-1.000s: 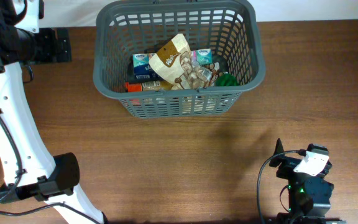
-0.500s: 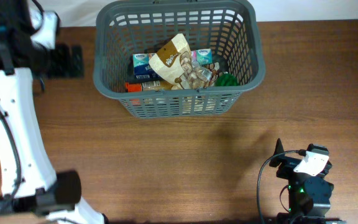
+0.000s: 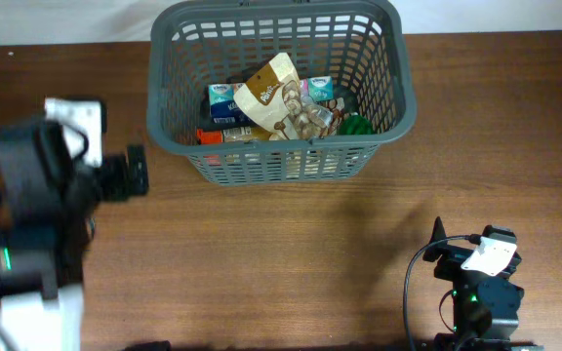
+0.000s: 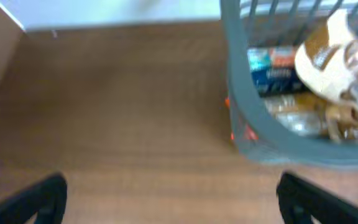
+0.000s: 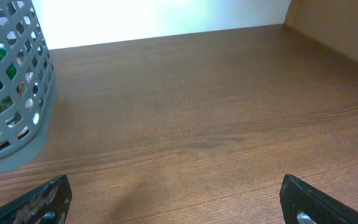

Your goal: Pack container

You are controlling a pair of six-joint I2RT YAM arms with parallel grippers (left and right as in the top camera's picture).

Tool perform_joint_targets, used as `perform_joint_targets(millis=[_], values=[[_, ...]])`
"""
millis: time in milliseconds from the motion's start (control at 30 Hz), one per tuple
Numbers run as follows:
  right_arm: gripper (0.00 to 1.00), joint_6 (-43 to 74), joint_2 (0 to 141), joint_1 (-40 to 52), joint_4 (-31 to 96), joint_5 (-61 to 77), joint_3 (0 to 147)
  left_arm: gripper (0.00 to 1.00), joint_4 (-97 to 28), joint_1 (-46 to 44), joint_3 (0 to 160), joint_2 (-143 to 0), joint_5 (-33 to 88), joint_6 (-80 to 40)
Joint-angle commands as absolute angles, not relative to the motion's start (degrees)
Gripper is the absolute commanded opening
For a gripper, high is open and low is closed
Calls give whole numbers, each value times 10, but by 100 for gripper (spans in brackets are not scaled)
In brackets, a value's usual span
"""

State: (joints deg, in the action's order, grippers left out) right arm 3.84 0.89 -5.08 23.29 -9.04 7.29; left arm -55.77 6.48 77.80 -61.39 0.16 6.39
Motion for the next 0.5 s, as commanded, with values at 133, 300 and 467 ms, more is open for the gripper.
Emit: perform_joint_targets(millis=[133,300,467], values=[[99,35,2,-46,231,-97,68,99,-404,40,516,-375,-4,72],[99,35,2,-46,232,-97,68,99,-277,14,333,-243,-4,72],[99,35,2,-46,231,-97,68,99,-163,12,193,-141,-4,72]])
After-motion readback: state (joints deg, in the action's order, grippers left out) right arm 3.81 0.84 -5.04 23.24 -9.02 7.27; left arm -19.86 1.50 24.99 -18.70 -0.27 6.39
